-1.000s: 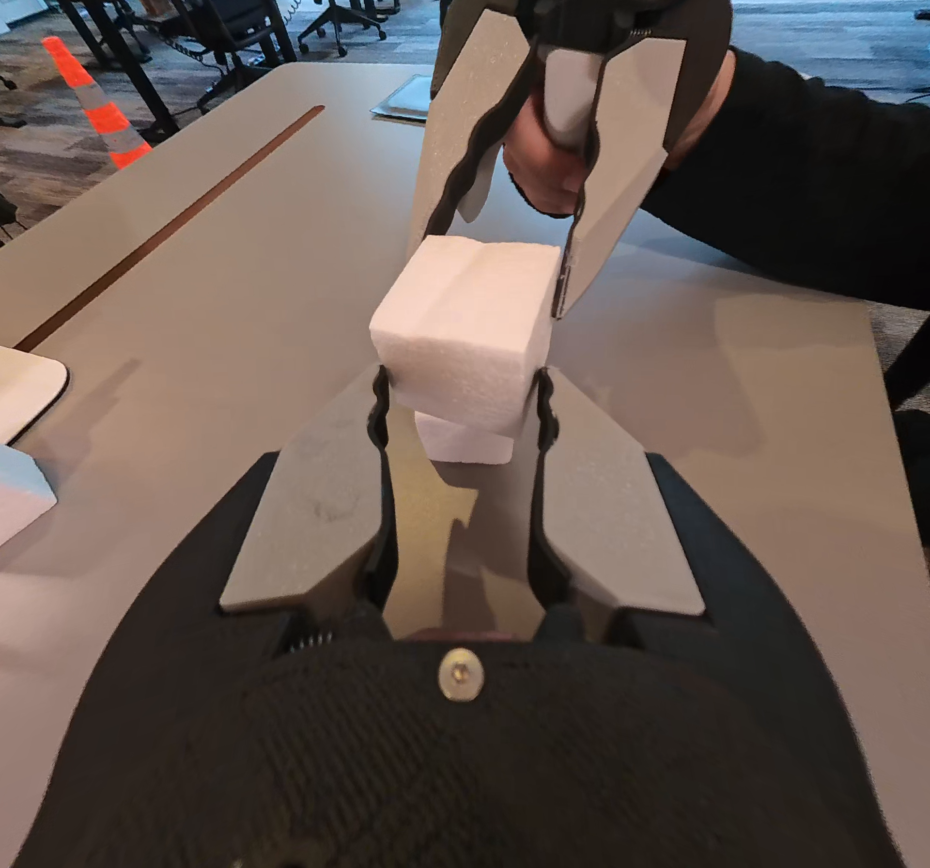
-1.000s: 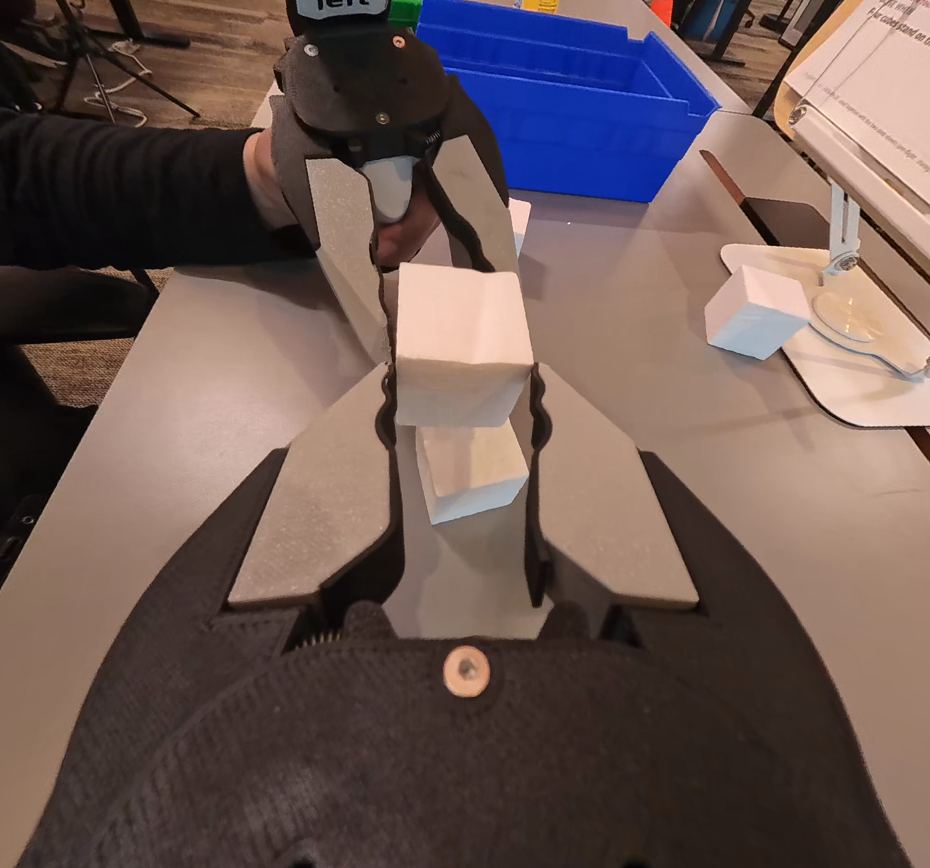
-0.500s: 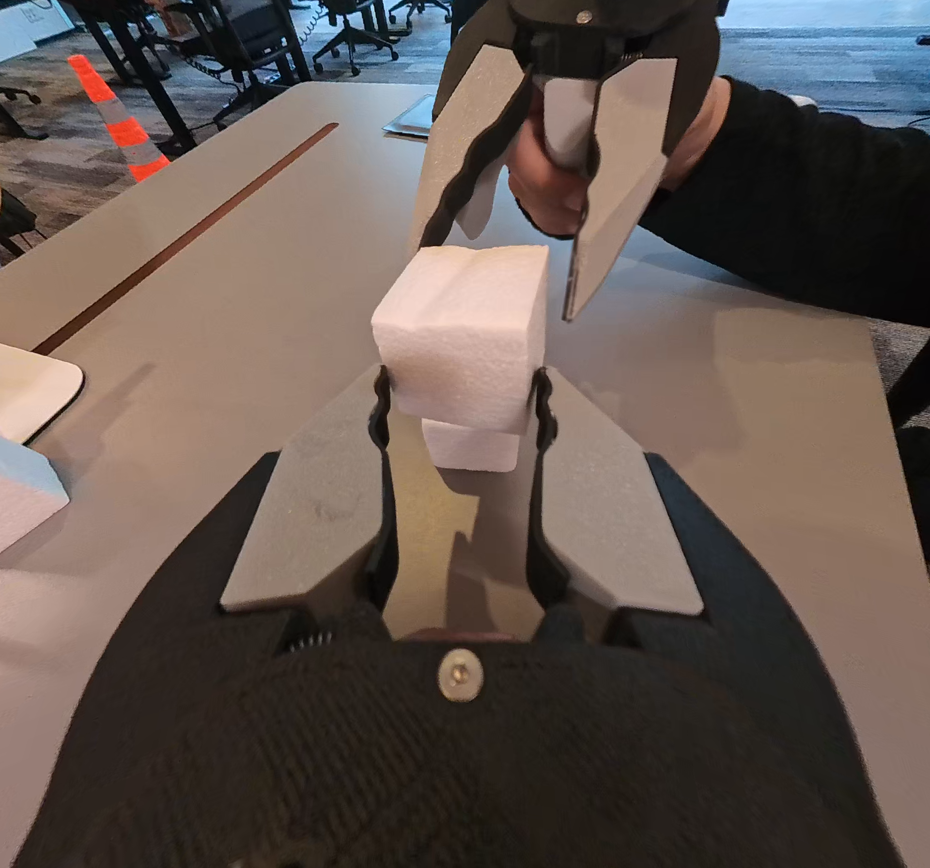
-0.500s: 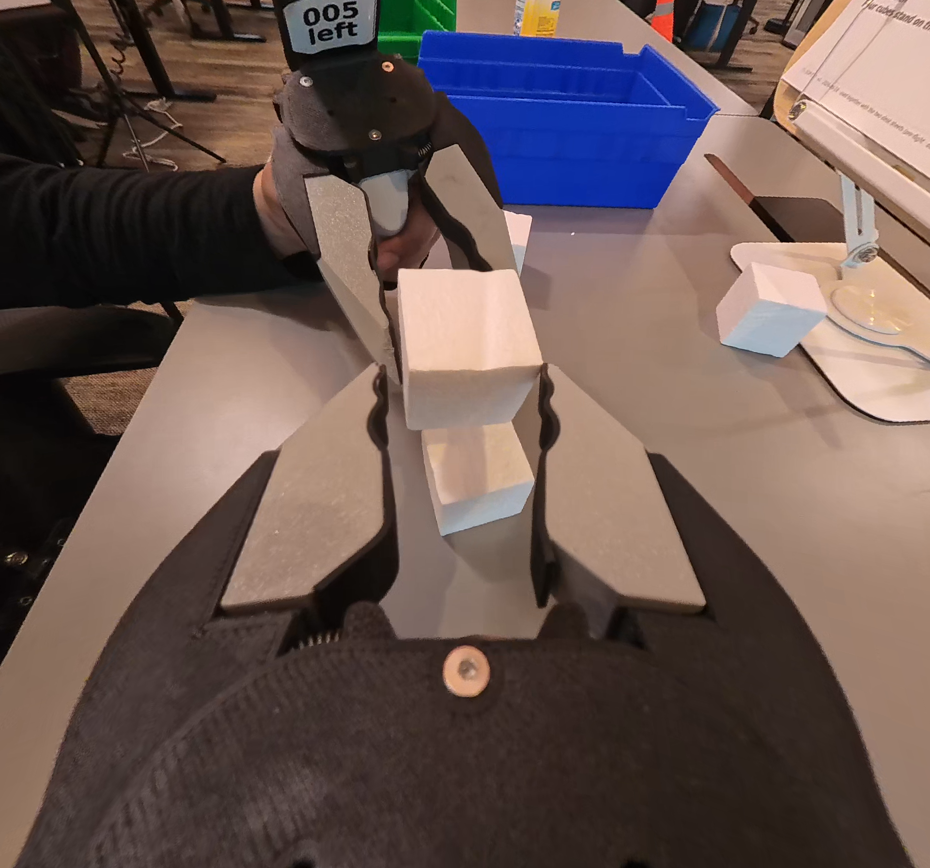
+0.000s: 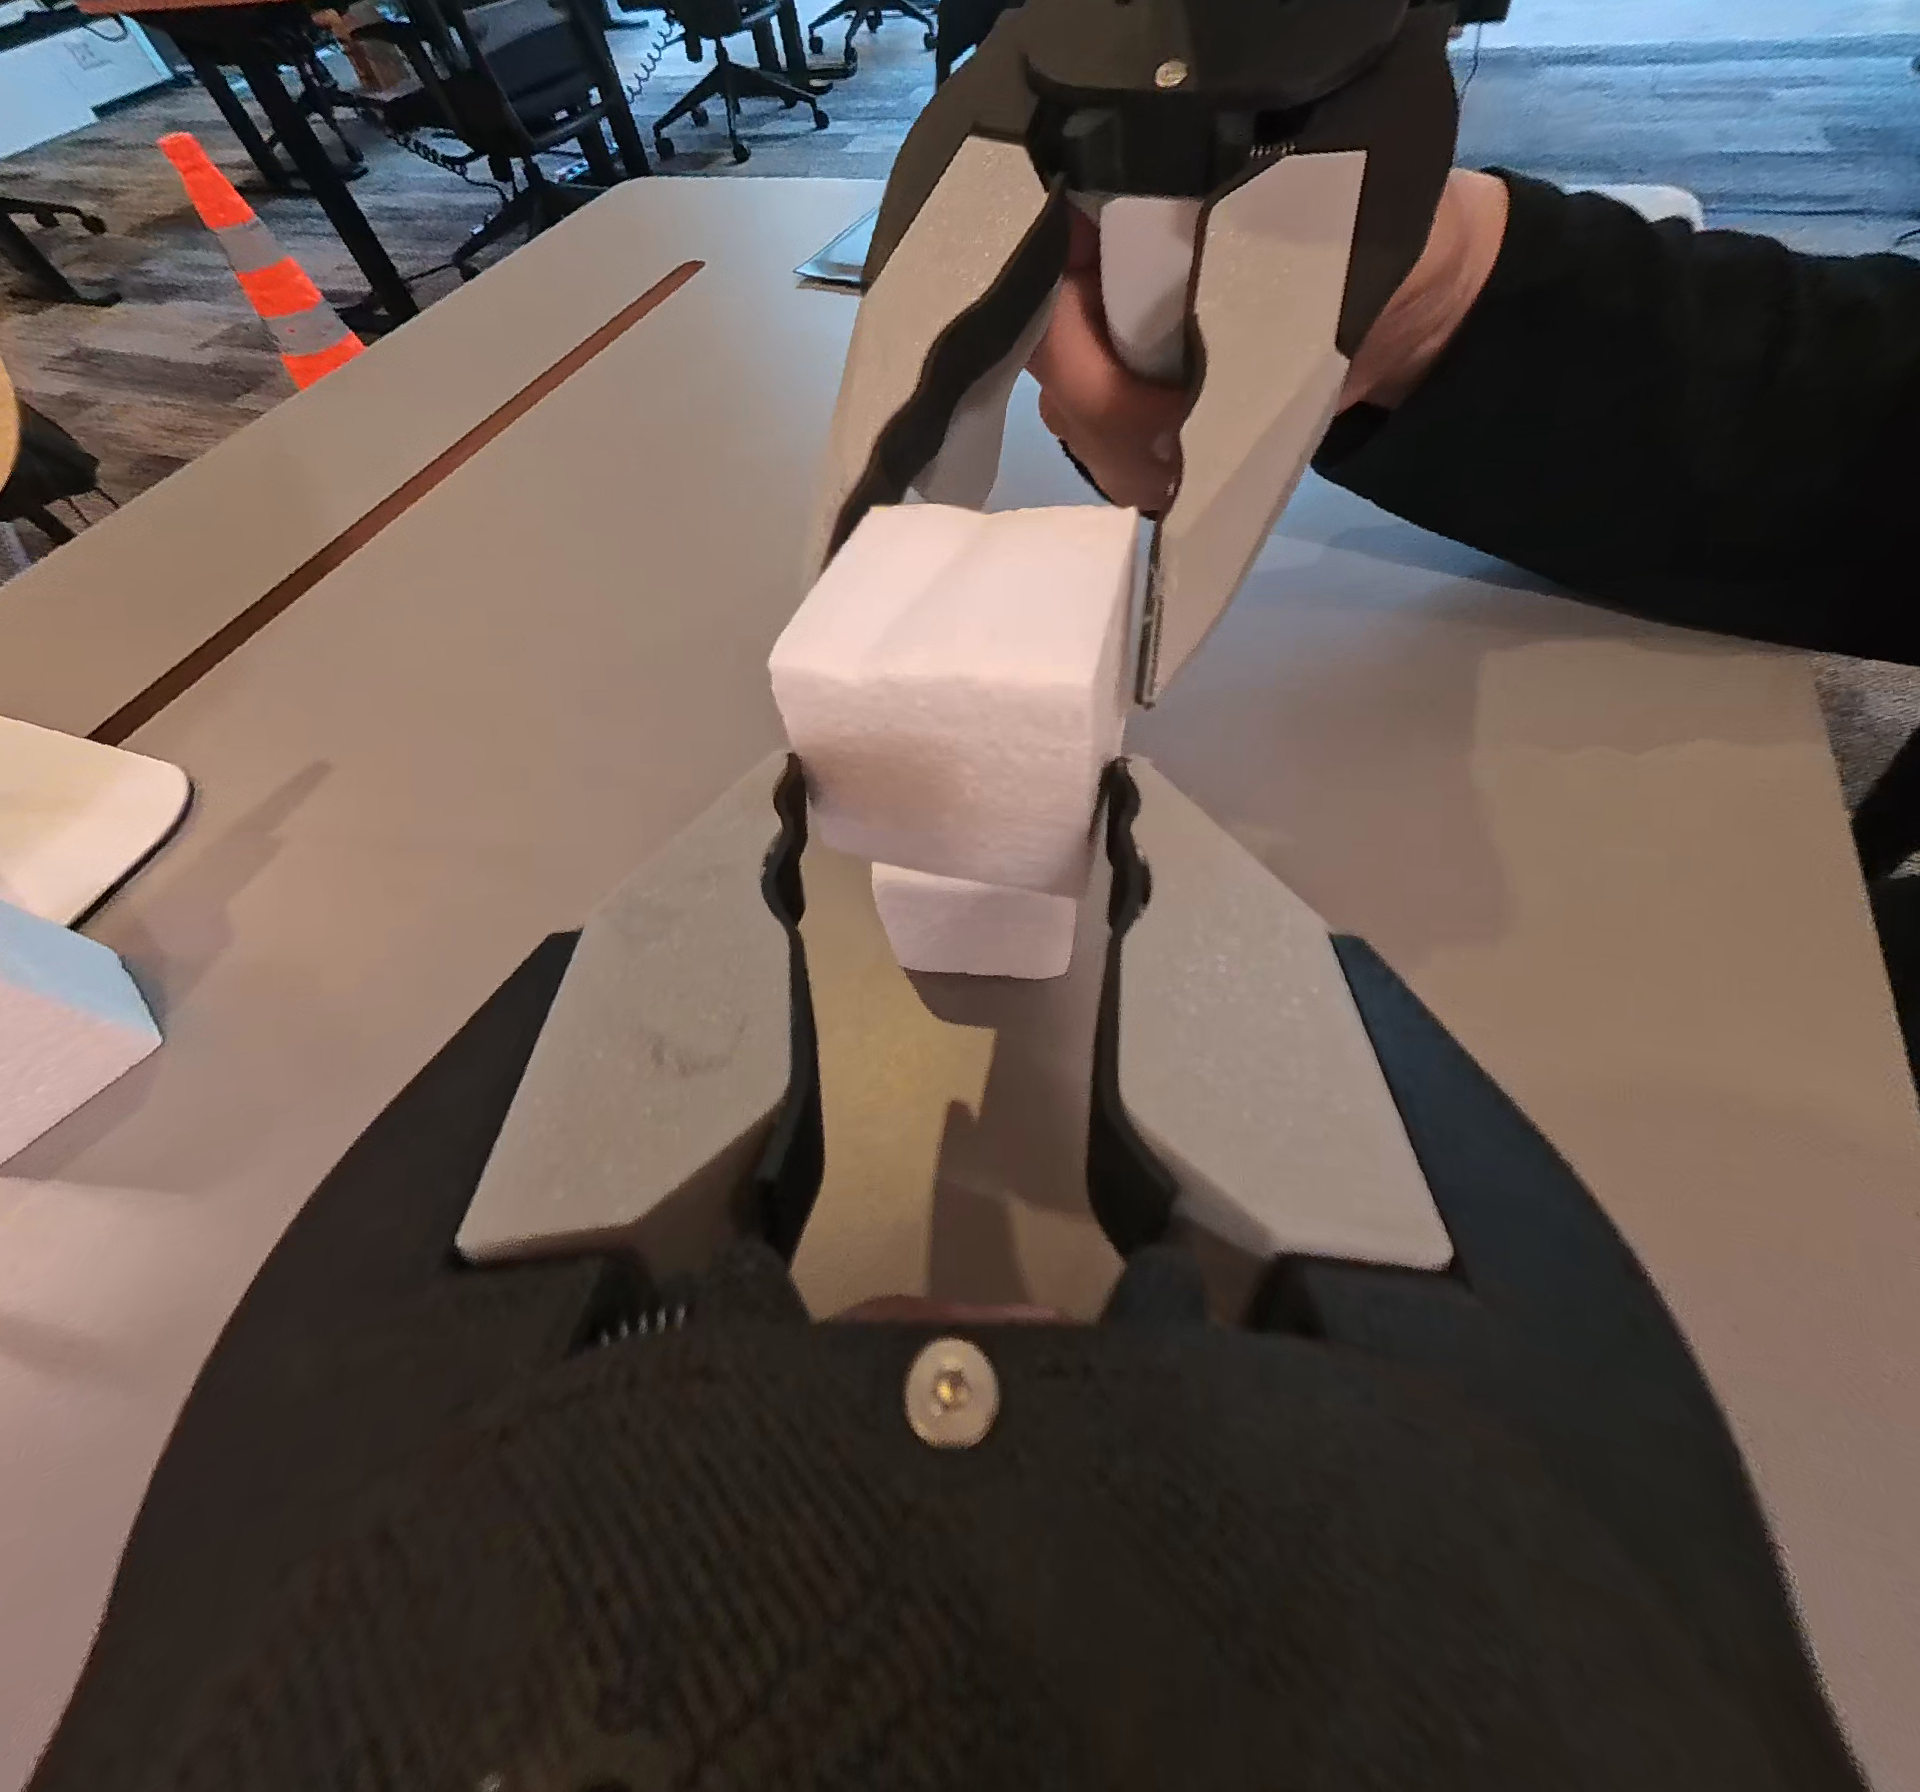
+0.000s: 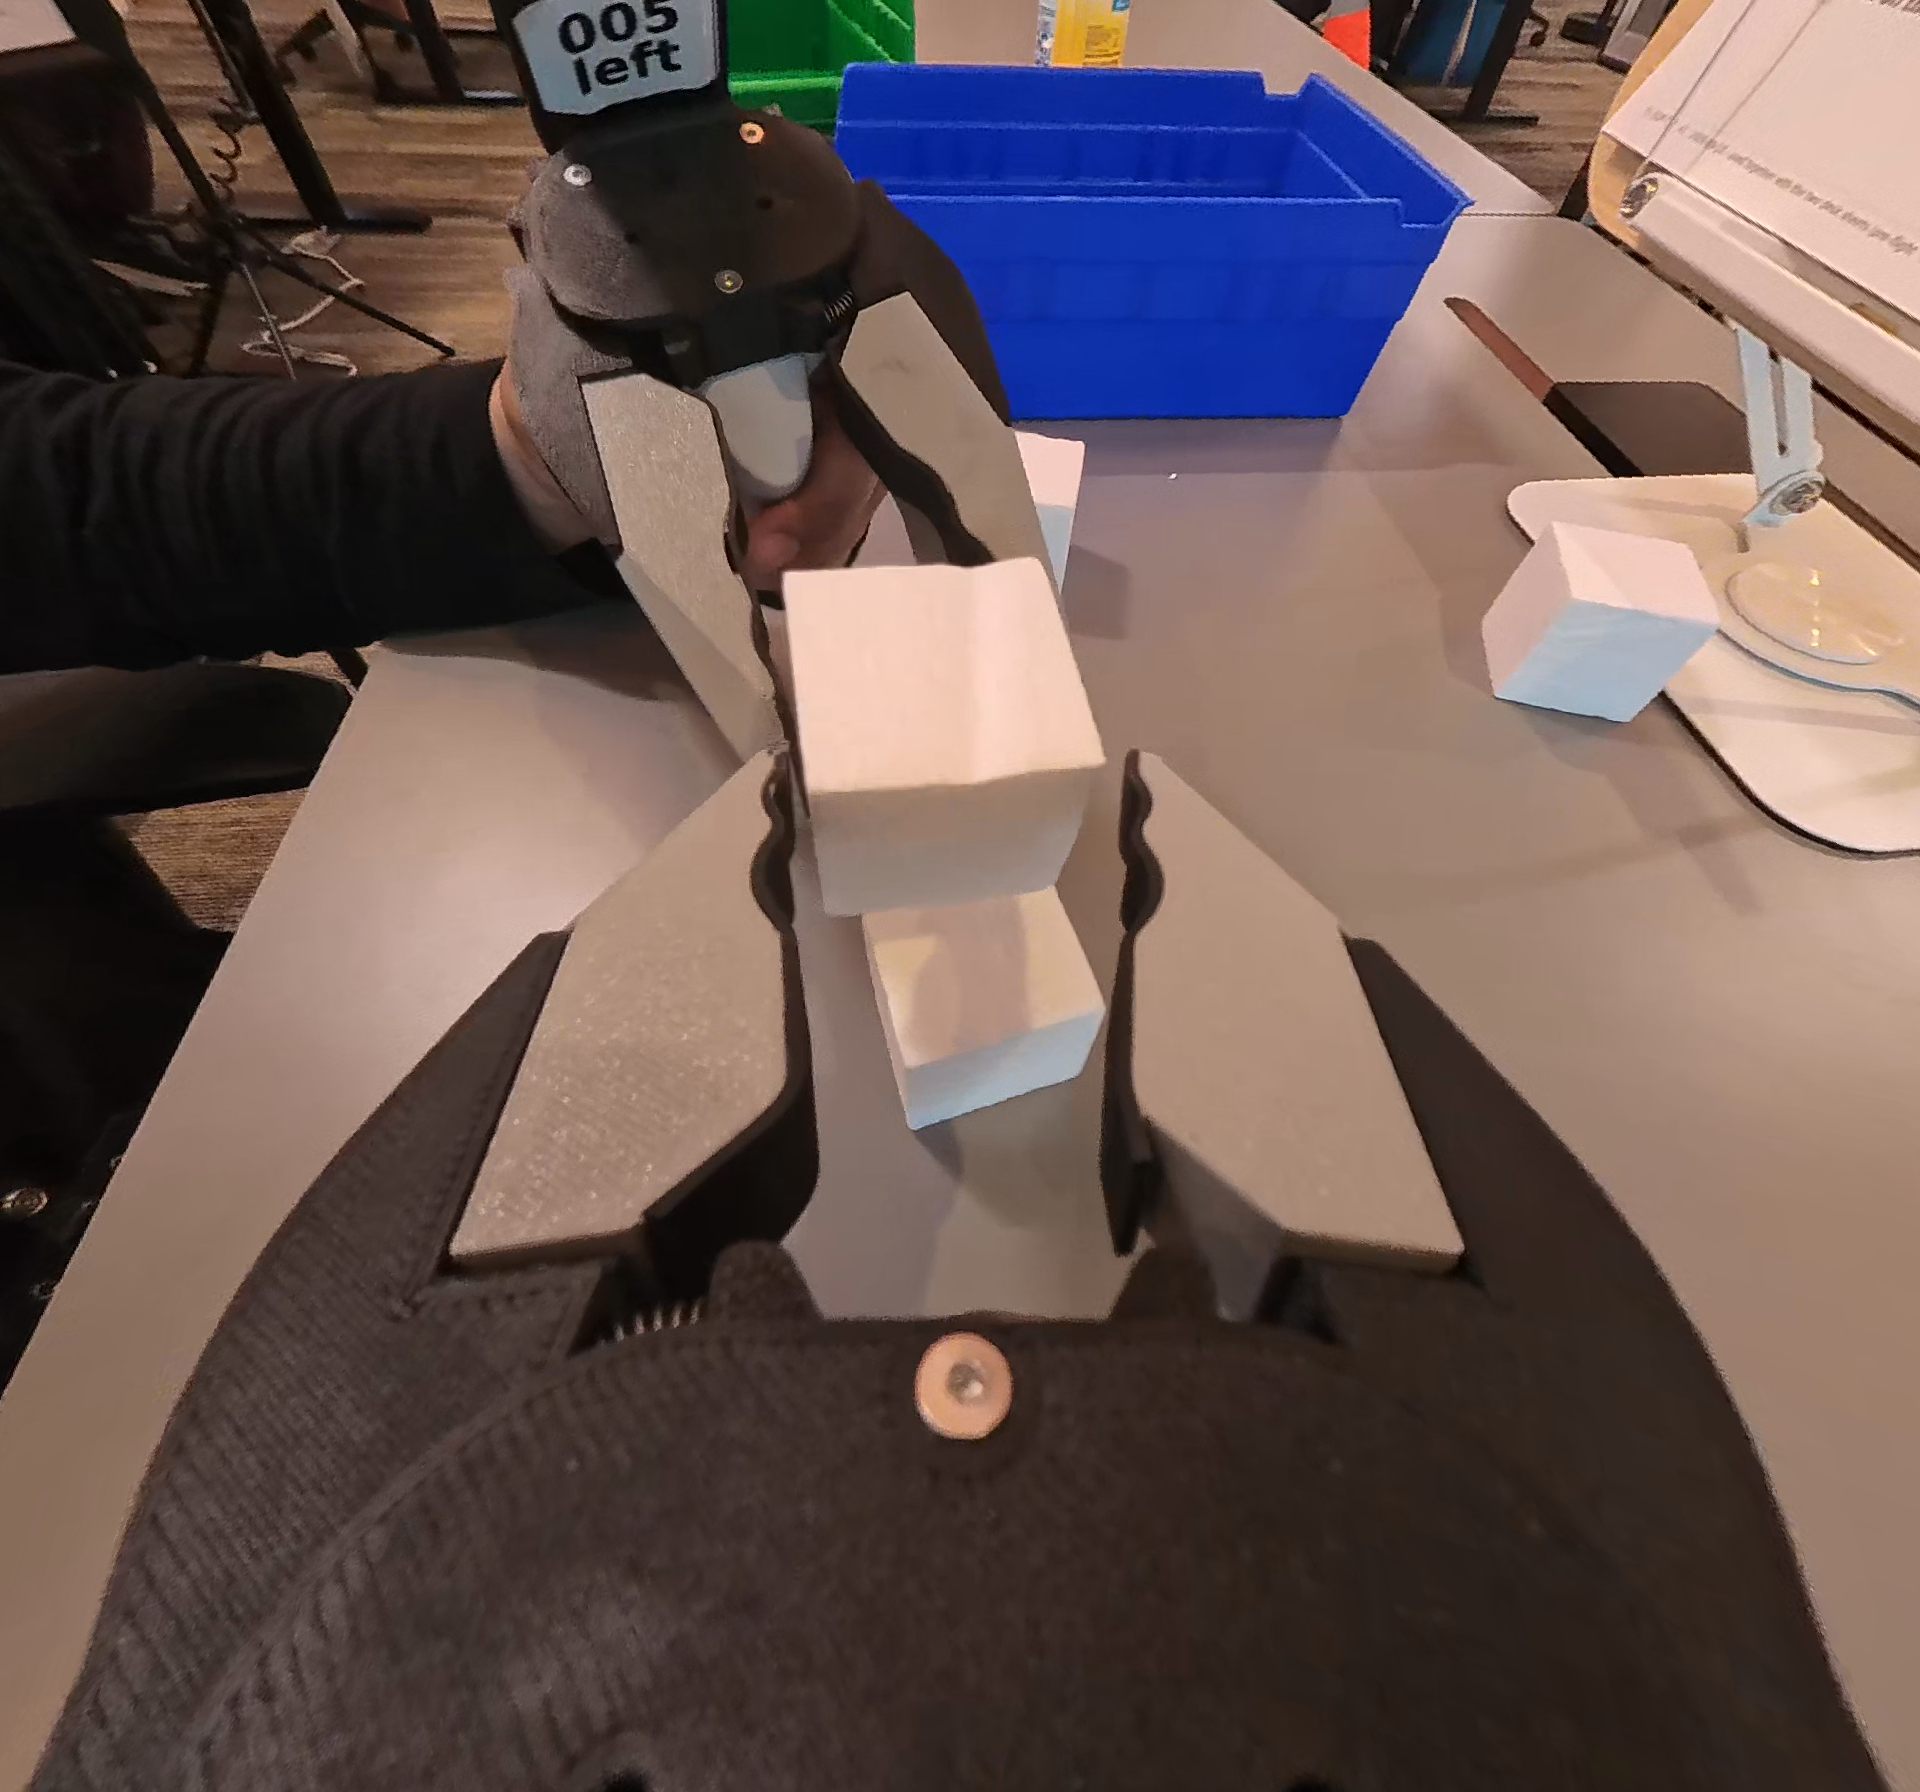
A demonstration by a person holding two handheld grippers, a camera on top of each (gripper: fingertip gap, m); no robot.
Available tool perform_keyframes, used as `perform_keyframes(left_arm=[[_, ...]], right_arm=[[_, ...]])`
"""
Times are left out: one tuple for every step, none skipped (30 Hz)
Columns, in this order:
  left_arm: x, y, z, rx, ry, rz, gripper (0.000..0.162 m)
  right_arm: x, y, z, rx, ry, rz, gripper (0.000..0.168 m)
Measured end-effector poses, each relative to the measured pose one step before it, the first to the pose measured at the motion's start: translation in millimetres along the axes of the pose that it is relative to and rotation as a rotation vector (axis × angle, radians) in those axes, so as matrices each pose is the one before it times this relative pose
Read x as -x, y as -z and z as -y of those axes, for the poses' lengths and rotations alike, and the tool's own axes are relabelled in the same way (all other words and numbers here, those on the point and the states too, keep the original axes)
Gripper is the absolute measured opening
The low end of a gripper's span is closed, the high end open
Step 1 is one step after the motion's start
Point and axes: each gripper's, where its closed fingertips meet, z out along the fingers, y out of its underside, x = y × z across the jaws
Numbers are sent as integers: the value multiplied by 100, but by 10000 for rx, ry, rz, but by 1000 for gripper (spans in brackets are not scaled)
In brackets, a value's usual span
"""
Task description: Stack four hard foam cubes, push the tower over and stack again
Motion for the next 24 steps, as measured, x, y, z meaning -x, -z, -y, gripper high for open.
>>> perform_keyframes(left_arm=[[13, -72, -113, 68, -55, 44, 57], [-16, -79, -137, 87, -18, 1, 57], [-31, -65, -129, 74, -3, -12, 57], [-27, -61, -64, 22, 1, -15, 57], [-52, -55, -49, 12, 28, -50, 56], [-55, -38, -76, 35, 58, -69, 56], [10, -13, -61, 34, 56, -17, 56], [63, 3, -64, 35, 2, 28, 55], [64, 22, -120, 61, -37, 23, 55], [41, 36, -145, 77, -27, 3, 54], [34, 33, -106, 58, 7, -13, 54], [36, 15, -106, 50, 47, -28, 55], [64, 19, -147, 72, 76, -31, 55], [121, 32, -174, 81, 76, -3, 55], [220, 36, -204, 75, 56, 33, 55], [295, 47, -258, 87, 61, 58, 53], [431, 60, -331, 113, 96, 120, 48], [657, 43, -402, 141, 141, 246, 41], [911, 3, -510, 210, 170, 398, 35], [1044, -58, -599, 280, 148, 504, 28], [933, -170, -559, 281, 93, 479, 22], [639, -256, -338, 177, 60, 343, 15], [250, -329, -155, 71, 39, 136, 9], [-108, -384, -88, 53, 45, -50, 5]], right_arm=[[92, -100, -82, 51, 21, 37, 60], [23, -75, -53, 47, 64, -12, 57], [-1, -17, 19, 3, 73, -41, 54], [18, 23, -16, 19, 54, -17, 53], [25, 34, -80, 71, 21, 8, 54], [15, 21, -105, 67, 4, 20, 54], [-56, 43, -71, 47, 0, -19, 53], [-133, 80, -37, 20, 7, -58, 53], [-166, 137, -31, 11, -18, -74, 53], [-180, 182, -6, -22, -26, -61, 53], [-197, 223, 50, -59, -35, -63, 53], [-226, 244, 54, -60, -47, -74, 53], [-224, 272, 79, -61, -47, -70, 53], [-185, 294, 98, -82, -31, -62, 53], [-183, 293, 103, -83, -19, -60, 53], [-165, 295, 69, -78, -15, -60, 53], [-207, 252, 15, -34, -16, -82, 53], [-223, 198, -80, 21, -16, -95, 53], [-155, 150, -110, 35, -11, -58, 53], [-90, 85, -104, 23, -12, -28, 53], [-46, 19, -111, 33, -12, -5, 53], [-23, -9, -110, 52, 2, -4, 53], [-10, -49, -90, 49, 19, -1, 53], [49, -49, -100, 60, 29, 24, 53]])
